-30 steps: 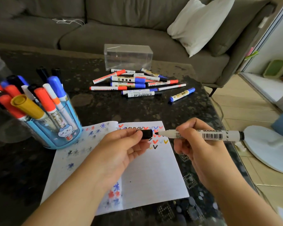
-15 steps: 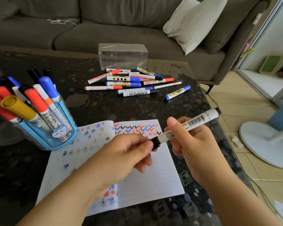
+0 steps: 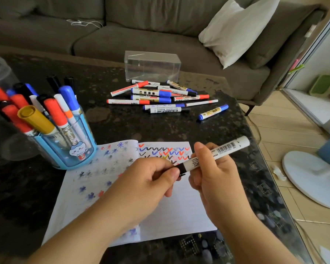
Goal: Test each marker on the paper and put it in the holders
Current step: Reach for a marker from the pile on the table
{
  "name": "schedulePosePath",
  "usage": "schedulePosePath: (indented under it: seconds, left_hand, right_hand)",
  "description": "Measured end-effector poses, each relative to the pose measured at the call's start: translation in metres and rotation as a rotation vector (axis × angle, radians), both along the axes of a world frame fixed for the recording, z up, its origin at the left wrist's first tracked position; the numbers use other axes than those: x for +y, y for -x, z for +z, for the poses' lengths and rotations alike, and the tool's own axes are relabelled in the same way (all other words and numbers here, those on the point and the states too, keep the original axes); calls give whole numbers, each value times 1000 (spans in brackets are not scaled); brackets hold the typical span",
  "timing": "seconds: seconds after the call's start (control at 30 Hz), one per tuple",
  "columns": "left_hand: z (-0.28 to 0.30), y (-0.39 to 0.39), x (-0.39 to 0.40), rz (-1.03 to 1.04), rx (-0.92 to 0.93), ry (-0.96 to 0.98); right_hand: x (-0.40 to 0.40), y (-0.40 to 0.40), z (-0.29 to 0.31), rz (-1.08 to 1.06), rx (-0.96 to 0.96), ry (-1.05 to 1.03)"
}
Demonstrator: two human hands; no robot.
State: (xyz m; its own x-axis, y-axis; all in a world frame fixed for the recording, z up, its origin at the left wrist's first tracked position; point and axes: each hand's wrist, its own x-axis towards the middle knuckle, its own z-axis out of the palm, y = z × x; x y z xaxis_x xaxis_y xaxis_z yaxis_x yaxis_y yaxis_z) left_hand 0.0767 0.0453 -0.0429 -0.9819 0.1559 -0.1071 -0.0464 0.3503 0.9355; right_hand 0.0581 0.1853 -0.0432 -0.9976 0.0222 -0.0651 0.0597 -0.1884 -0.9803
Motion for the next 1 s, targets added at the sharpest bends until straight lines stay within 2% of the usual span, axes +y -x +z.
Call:
schedulePosePath:
  seconds: [0.1,0.2,0.23,0.3,0.33,0.4,0.5,0.6,0.7,0.83,1.0]
  left_hand:
    - [1,2,-5,84,31,17]
    - [2,6,-14,195,112,57]
    - [2,7,-18,218,151,84]
    - [4,7,-25,238,213,180]
    - [6,6,-28,239,240,230]
    - [8,4,-32,220,284,287]
    - [13,-1,-35,199,335,312]
    - [18,-5,-45,203,343,292]
    - [21,-10,-61,234,382,254]
    - [18,-15,-92,427,464,242]
    - [8,-22,-124,641,425,397]
  right_hand:
    - [-2,-2,1,97,-110,-75]
    - [-1,-4,4,164,-161,-377]
    - [1,-5,4,131,-114,-534]
    - [5,-6,1,-11,129,-812]
    - [5,-6,0,-80,277,-891]
    - [-3,-5,-3,-79,477,-984]
    - [-24,-4,-9,108,591,-993]
    - [-41,-3,-4,216,603,-1001]
    - [-56,2,7,217,620,-993]
    - [-77,9,32,121,620,-957]
    - [-98,17,61,49,545,-813]
